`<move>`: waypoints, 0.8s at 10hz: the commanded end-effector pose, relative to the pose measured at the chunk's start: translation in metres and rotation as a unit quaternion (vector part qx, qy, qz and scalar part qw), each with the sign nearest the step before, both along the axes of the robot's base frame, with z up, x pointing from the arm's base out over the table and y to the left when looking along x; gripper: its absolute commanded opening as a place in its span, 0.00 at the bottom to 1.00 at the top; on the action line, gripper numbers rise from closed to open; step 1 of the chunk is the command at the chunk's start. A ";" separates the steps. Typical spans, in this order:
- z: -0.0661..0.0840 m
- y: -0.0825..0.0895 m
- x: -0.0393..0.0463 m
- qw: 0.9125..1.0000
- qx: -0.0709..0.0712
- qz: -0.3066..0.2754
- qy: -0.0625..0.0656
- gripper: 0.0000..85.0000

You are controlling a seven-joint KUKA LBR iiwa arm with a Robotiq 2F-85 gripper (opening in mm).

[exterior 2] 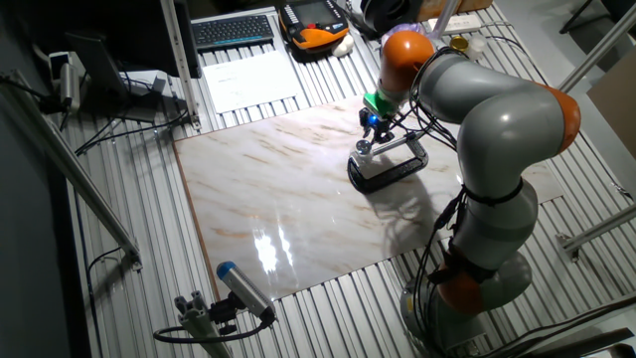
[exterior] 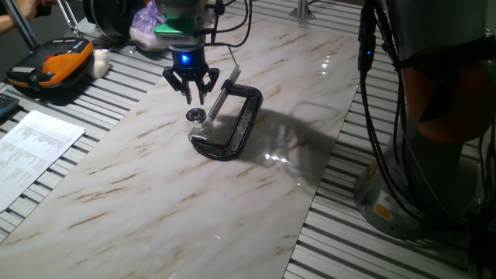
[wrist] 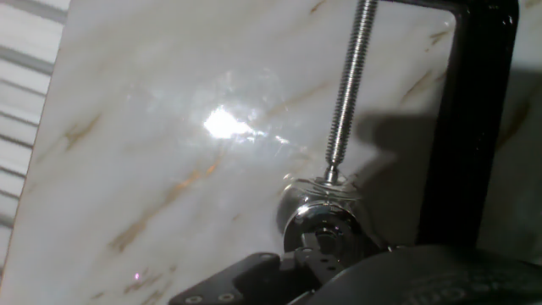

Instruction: Unscrew the lid from the jar

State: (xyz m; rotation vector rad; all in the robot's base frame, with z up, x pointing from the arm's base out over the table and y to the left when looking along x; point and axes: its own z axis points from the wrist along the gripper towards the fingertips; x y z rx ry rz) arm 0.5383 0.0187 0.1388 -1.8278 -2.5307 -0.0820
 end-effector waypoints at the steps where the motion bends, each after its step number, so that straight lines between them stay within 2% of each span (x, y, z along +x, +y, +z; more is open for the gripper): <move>1: 0.000 0.000 0.0000 0.925 0.000 -0.381 0.000 0.40; 2: 0.000 0.000 -0.0001 0.925 0.000 -0.381 0.000 0.40; 3: -0.001 0.000 0.0000 0.924 0.003 -0.382 -0.003 0.60; 4: -0.001 0.000 0.0000 0.924 0.004 -0.383 -0.004 0.60; 5: -0.002 0.000 -0.0002 0.923 0.006 -0.385 -0.004 0.80; 7: -0.002 0.000 -0.0018 0.926 0.004 -0.378 0.006 0.80; 8: -0.002 0.002 -0.0038 0.928 0.004 -0.373 0.007 0.80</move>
